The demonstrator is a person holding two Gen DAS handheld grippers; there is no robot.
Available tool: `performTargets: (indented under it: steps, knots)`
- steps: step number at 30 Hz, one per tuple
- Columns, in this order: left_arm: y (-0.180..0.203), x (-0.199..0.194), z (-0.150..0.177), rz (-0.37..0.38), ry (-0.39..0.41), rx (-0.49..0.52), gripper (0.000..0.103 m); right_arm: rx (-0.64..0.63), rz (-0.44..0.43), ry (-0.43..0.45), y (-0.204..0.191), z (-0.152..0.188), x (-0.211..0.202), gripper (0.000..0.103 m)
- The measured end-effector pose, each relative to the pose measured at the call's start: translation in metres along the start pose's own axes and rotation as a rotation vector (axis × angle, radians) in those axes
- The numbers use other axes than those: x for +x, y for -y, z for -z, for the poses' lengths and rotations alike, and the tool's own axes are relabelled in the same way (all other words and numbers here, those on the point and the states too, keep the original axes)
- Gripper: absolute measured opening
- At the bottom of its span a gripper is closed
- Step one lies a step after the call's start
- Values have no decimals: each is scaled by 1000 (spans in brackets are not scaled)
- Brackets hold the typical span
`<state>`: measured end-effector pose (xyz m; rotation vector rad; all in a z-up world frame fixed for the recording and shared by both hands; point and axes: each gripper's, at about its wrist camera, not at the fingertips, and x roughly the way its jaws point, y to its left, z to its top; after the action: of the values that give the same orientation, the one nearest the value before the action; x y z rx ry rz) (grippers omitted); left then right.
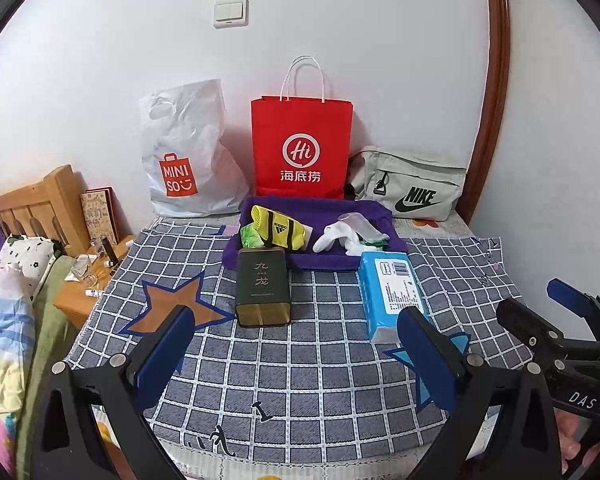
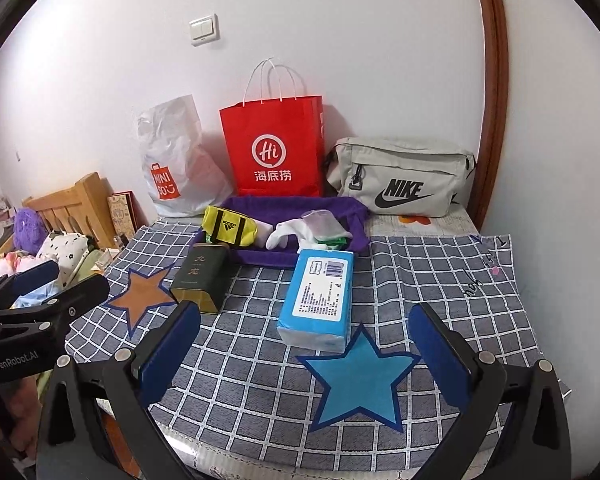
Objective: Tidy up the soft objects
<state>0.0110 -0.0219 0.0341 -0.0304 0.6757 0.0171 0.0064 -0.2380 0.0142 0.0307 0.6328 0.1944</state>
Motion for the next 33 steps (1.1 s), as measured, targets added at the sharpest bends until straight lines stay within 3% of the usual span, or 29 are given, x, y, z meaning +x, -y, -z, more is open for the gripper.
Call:
performTargets:
  steps: [33]
  knots:
    - [-2,-3,3,10,3,-4,102,12,-5,2,0,3,-5,102]
